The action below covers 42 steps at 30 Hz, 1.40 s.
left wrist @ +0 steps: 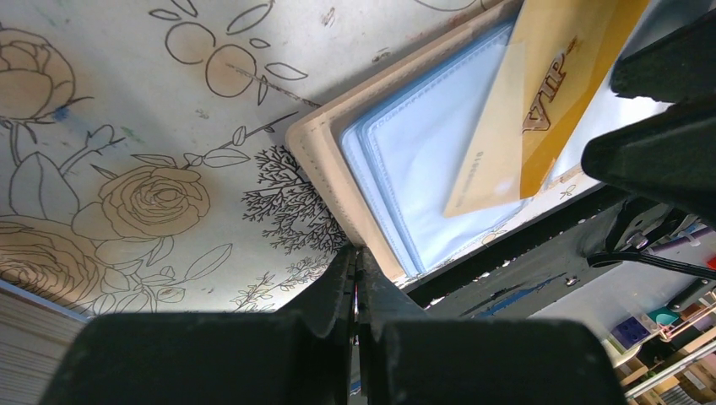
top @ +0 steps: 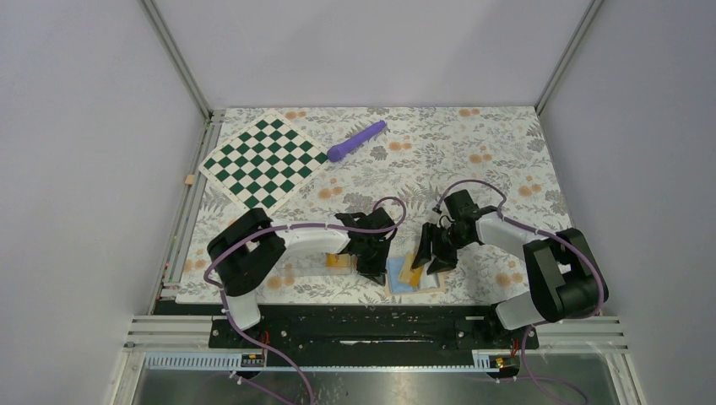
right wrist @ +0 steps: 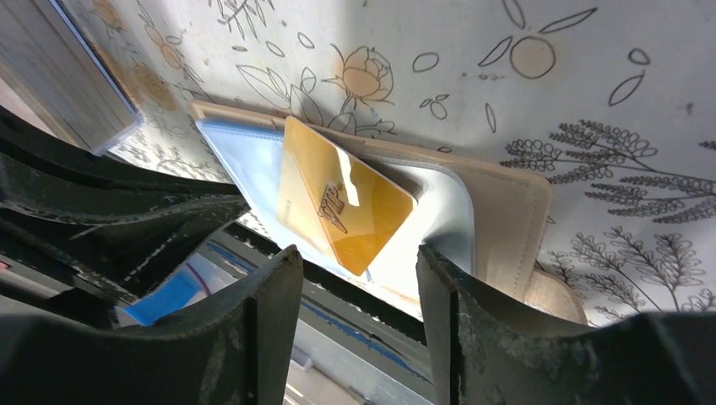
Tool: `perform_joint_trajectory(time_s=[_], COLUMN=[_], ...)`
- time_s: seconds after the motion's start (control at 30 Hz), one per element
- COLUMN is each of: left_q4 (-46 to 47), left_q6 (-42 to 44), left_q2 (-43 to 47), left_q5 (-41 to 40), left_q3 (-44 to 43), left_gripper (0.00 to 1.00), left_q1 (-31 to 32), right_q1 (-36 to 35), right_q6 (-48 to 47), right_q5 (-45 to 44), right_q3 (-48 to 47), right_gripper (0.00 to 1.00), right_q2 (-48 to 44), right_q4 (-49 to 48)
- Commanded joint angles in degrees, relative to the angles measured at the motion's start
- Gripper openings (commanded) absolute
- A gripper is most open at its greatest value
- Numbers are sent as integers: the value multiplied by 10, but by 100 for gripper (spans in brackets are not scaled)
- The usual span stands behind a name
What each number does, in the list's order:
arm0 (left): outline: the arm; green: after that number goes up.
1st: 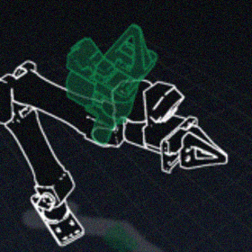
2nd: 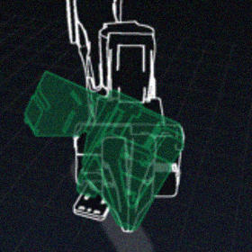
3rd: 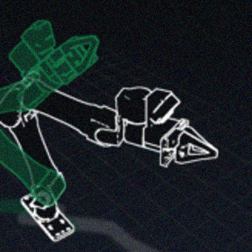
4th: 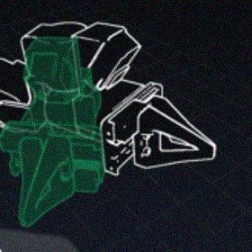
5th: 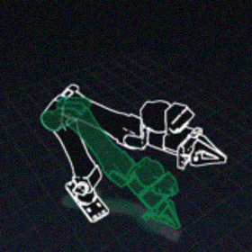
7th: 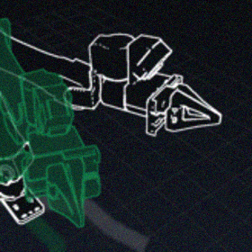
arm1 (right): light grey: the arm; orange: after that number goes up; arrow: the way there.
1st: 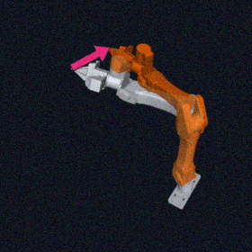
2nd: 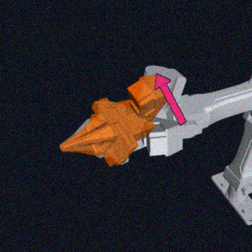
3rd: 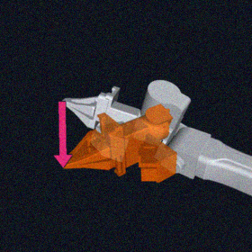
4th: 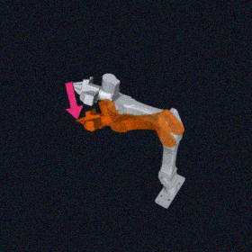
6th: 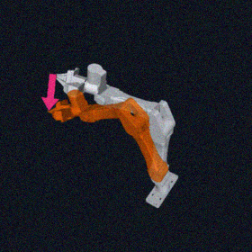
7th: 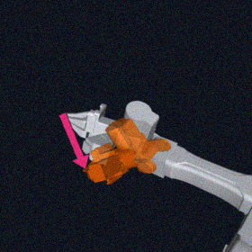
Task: Put the credit cards into the card holder
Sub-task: Insert the credit card into the card holder.
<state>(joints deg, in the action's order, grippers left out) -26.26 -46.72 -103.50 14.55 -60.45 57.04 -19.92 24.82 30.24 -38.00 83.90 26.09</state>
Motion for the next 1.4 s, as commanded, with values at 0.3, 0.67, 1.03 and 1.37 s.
perform_joint_trajectory(time_s=[0.3,0.67,1.03,1.37], left_q4=[-7,-7,-8,-7], left_q6=[20,21,22,24], left_q2=[-31,-35,-36,-35], left_q5=[-48,-46,-47,-47], left_q3=[-7,-6,-4,-4], left_gripper=[0,0,0,0], left_q1=[-2,-2,-2,-3], right_q1=[50,53,53,53], right_q6=[98,160,175,225], right_q5=[85,139,83,51], right_q3=[91,151,168,184], right_gripper=[48,32,25,52], right_q2=[12,-28,-55,-6], right_q4=[-210,-366,-368,-388])
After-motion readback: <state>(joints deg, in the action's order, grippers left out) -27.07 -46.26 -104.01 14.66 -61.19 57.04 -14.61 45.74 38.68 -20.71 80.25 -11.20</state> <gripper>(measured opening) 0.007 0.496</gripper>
